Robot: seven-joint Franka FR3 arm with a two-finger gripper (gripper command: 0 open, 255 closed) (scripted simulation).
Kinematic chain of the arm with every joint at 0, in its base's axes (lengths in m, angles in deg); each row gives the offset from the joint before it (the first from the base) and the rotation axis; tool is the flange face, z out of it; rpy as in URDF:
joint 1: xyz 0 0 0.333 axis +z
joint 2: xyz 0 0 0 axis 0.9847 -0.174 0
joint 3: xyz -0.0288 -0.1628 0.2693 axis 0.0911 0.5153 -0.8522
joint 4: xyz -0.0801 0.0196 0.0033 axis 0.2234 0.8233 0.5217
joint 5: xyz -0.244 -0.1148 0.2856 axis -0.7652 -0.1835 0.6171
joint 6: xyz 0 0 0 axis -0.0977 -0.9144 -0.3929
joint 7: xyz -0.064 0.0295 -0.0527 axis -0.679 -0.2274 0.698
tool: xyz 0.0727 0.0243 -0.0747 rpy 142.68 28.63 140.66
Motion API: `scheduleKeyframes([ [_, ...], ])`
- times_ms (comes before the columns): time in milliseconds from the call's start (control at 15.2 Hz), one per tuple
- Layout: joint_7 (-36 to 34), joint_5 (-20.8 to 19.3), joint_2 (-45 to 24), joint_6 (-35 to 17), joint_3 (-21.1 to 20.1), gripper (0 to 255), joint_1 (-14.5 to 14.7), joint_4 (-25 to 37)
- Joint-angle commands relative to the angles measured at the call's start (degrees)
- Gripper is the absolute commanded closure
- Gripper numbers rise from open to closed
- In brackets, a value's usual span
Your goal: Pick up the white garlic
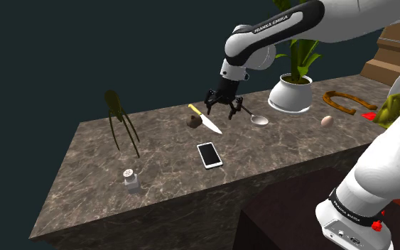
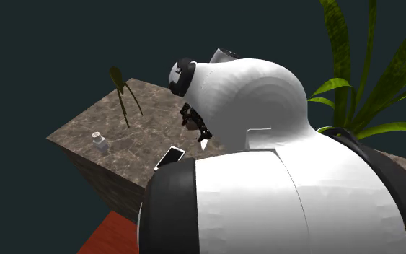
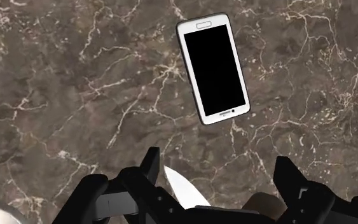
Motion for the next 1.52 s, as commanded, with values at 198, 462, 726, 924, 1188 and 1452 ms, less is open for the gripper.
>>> scheduleKeyframes([
  [198,-3.7,4.1,-9.7,-6.3,-0.4,0,0.3,6.2],
  [462,-6.3,7.0,-17.6,-10.2,-0.4,0,0.4,12.5],
  [726,-8.8,9.6,-25.2,-13.2,-0.4,0,0.4,19.4],
  [924,-7.7,10.2,-26.4,-14.8,-0.6,0,0.4,18.9],
  [1188,-6.1,11.1,-28.2,-16.8,-0.8,0,0.4,18.3],
  [1452,-5.9,11.2,-28.5,-17.2,-0.9,255,0.4,18.2],
])
